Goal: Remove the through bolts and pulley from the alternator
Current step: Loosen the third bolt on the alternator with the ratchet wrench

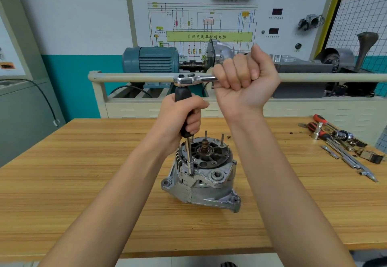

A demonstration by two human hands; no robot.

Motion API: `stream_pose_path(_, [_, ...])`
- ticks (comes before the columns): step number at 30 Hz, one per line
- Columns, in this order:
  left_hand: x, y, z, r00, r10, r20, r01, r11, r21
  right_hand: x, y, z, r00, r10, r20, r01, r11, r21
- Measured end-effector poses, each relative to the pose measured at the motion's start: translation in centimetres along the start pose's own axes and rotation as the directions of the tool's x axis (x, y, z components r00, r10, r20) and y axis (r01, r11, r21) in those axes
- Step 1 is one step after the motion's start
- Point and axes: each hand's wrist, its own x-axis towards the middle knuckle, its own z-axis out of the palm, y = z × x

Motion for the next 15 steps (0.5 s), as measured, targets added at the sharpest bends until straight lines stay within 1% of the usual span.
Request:
stream_pose_path(2, [0.1,0.4,-0.1,0.995,-0.01,0.104,0.014,0.999,-0.039,0.9,0.1,-0.8,0.99,0.134,-0.046,-0.125,0.978,0.167])
stream_pose_path(3, [0.3,0.5,0.0,0.99,-0.015,0.14,0.02,0.999,-0.033,1.3,0.1,-1.3,0.98,0.187,-0.072,-0.164,0.956,0.243])
stream_pose_path(5, [0.4,0.6,0.3,0.984,-0.035,0.175,0.038,0.999,-0.011,1.9,0.2,-2.2,0.961,0.254,-0.113,-0.202,0.917,0.345])
stream_pose_path(7, [0.7,0.5,0.6,0.986,-0.051,0.157,0.051,0.999,0.004,2.1,0.0,-2.7,0.953,0.265,-0.146,-0.195,0.906,0.376])
stream_pose_path(11, [0.8,0.2,0.9,0.999,-0.014,0.052,0.012,0.999,0.044,1.3,-0.7,-2.0,0.963,0.185,-0.195,-0.121,0.946,0.302])
stream_pose_path(13, [0.7,0.1,1.1,1.0,0.009,-0.021,-0.008,0.998,0.059,0.5,-0.8,-1.1,0.973,0.092,-0.209,-0.044,0.974,0.221])
stream_pose_path(15, [0.8,0.0,1.5,0.991,0.032,-0.132,-0.022,0.997,0.08,-0.5,-0.5,-0.2,0.983,-0.039,-0.18,0.055,0.995,0.083])
